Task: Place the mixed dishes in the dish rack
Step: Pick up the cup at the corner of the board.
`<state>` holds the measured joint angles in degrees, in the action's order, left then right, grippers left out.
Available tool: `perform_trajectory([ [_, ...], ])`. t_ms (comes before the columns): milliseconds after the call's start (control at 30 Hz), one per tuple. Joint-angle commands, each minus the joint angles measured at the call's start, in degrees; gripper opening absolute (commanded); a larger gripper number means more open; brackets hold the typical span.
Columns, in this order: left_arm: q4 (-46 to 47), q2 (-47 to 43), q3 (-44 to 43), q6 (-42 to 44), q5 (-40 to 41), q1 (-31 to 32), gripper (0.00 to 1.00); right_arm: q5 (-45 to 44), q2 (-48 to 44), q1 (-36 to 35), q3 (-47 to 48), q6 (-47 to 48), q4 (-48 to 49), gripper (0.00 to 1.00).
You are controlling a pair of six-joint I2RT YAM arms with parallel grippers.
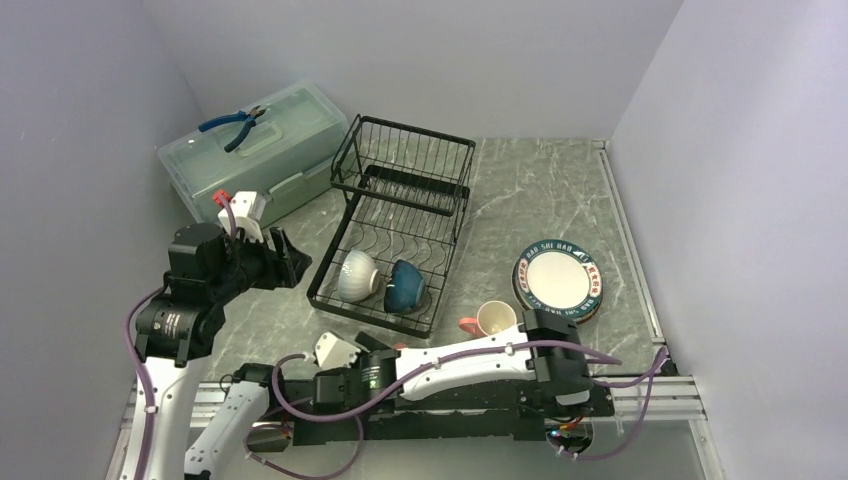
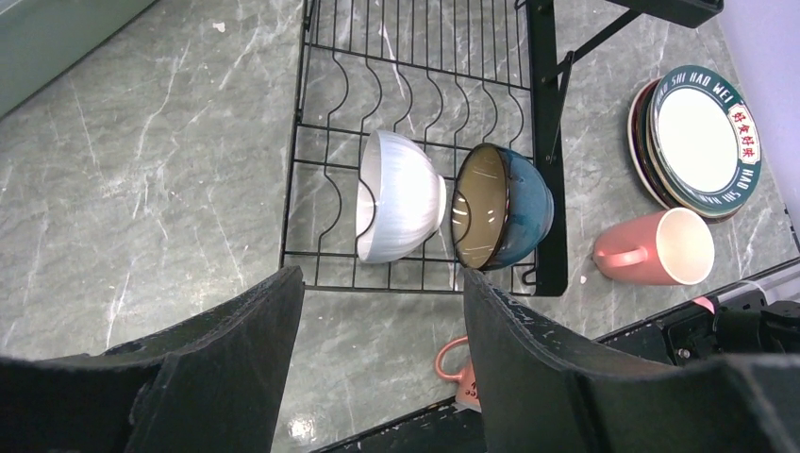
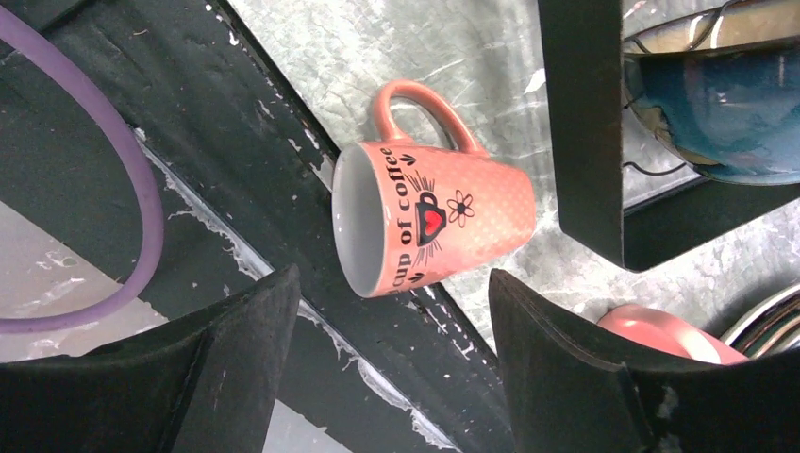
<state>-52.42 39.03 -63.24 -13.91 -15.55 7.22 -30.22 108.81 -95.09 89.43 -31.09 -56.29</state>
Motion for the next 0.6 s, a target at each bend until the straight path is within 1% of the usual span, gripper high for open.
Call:
perform_trajectory([
  [0, 1.0, -2.3, 0.8, -0.2, 1.0, 0.2, 0.68, -2.4, 2.0, -0.8, 3.5, -0.4, -2.0, 0.75],
  [300, 2.5, -6.2, 3.2, -1.1, 2.7, 0.2, 0.68, -5.8, 6.2, -1.1, 4.5, -1.4, -3.2, 0.73],
  [567, 4.3, -8.7, 5.4, -2.3, 4.2, 0.2, 0.68, -9.7, 8.8, -1.1, 5.0, -2.7, -5.8, 0.67],
])
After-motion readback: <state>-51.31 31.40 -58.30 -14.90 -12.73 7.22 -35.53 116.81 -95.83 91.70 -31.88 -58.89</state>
